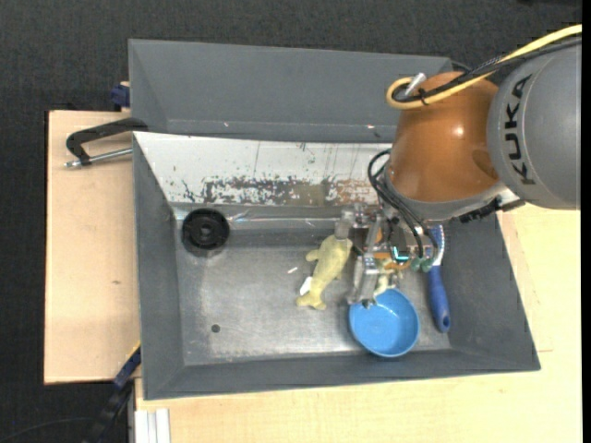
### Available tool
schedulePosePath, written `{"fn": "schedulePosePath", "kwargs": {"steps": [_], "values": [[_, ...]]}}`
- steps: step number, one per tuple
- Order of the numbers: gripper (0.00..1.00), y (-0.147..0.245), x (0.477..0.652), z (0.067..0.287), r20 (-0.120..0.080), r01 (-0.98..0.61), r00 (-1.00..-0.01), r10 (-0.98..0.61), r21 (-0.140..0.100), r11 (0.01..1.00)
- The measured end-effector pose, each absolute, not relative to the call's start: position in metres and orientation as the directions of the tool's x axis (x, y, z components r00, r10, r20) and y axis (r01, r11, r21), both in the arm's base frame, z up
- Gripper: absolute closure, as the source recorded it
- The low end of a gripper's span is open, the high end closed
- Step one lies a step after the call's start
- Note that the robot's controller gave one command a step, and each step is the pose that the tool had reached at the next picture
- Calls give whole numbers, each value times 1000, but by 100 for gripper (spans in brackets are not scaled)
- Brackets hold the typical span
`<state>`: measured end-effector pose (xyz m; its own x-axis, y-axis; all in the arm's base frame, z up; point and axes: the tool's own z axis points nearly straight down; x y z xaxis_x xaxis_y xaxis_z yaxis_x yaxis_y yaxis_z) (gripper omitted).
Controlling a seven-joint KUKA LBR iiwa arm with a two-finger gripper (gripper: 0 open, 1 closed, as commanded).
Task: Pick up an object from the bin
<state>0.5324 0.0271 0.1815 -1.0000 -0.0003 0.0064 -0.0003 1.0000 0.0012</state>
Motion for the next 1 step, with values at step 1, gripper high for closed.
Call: {"fn": "schedulePosePath", "kwargs": {"steps": [1], "values": [[0,28,561,77,4,-79,-997,-79,1,997]]}}
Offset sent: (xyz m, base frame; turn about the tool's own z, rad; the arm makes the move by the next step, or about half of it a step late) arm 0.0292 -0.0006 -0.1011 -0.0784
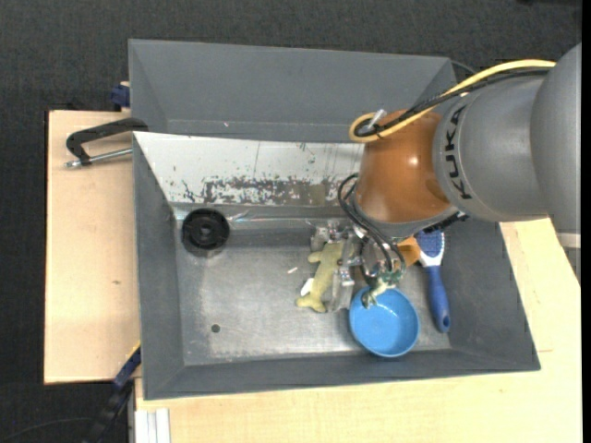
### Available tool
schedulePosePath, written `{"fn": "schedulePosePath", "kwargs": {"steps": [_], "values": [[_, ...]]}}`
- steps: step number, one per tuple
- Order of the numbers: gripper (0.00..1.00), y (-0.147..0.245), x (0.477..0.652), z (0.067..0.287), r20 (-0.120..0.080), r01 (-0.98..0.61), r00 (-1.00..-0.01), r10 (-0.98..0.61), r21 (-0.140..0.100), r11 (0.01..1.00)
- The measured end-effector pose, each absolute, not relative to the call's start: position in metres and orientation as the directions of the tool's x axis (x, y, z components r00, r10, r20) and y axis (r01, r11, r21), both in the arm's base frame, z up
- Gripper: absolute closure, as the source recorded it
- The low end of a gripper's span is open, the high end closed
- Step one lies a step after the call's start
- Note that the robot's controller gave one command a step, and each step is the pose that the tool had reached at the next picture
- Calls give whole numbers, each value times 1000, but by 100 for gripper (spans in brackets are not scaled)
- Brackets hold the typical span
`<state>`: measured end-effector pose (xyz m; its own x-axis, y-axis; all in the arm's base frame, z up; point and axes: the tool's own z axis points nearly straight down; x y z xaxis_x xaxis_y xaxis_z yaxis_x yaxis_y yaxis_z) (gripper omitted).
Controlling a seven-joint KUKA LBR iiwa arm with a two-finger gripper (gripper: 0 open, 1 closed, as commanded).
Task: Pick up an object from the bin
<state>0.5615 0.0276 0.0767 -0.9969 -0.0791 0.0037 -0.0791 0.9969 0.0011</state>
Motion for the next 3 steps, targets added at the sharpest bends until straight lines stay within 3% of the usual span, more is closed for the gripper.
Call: {"fn": "schedulePosePath", "kwargs": {"steps": [1,2,3], "values": [[100,28,563,82,-3,-78,-997,-78,1,997],[100,-15,560,82,-5,-850,-527,-850,-3,527],[100,-47,530,112,-1,-816,-578,-816,1,578]]}}
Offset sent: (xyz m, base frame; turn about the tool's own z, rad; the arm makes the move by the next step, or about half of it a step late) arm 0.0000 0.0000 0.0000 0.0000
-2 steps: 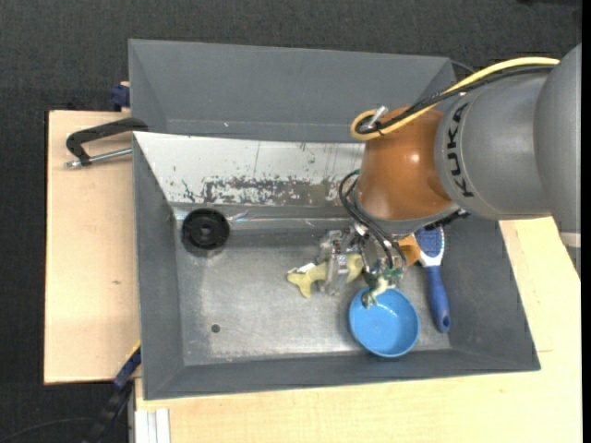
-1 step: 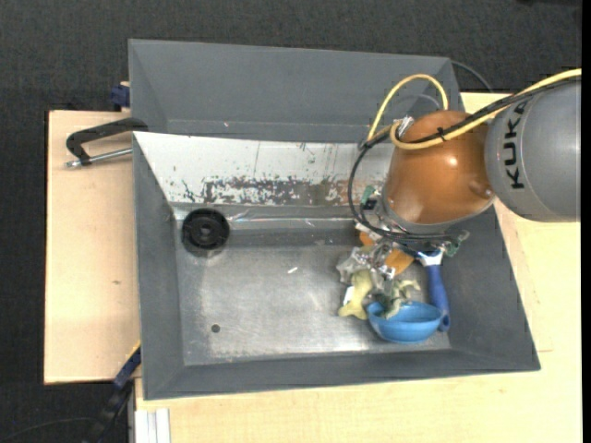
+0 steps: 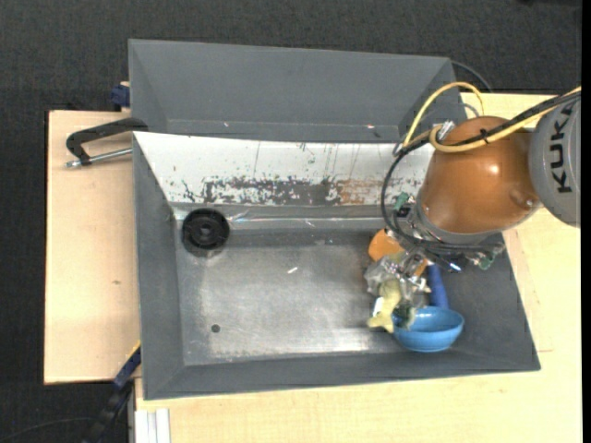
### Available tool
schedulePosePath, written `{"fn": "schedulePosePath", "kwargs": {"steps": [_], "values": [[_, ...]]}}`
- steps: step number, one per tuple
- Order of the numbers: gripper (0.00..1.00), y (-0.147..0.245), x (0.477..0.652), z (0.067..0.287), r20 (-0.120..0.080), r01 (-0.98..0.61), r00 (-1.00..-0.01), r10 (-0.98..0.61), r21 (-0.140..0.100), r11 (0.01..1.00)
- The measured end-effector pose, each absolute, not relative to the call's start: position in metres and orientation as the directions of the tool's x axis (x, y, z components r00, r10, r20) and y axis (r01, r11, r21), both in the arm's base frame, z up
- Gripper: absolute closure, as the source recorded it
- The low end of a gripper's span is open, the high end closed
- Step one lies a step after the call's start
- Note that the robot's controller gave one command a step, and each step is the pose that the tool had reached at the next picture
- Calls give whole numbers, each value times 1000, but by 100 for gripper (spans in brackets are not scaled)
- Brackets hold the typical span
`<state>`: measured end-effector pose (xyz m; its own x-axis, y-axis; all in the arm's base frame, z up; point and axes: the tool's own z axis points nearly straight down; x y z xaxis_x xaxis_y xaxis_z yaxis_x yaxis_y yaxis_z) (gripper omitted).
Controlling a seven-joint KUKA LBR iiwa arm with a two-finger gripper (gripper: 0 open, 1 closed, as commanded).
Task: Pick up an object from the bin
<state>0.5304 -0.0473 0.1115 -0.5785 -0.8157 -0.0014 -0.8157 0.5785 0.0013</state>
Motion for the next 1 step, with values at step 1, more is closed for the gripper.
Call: {"fn": "schedulePosePath", "kwargs": {"steps": [1], "values": [[100,-36,526,283,-9,-824,-566,-824,-13,566]]}}
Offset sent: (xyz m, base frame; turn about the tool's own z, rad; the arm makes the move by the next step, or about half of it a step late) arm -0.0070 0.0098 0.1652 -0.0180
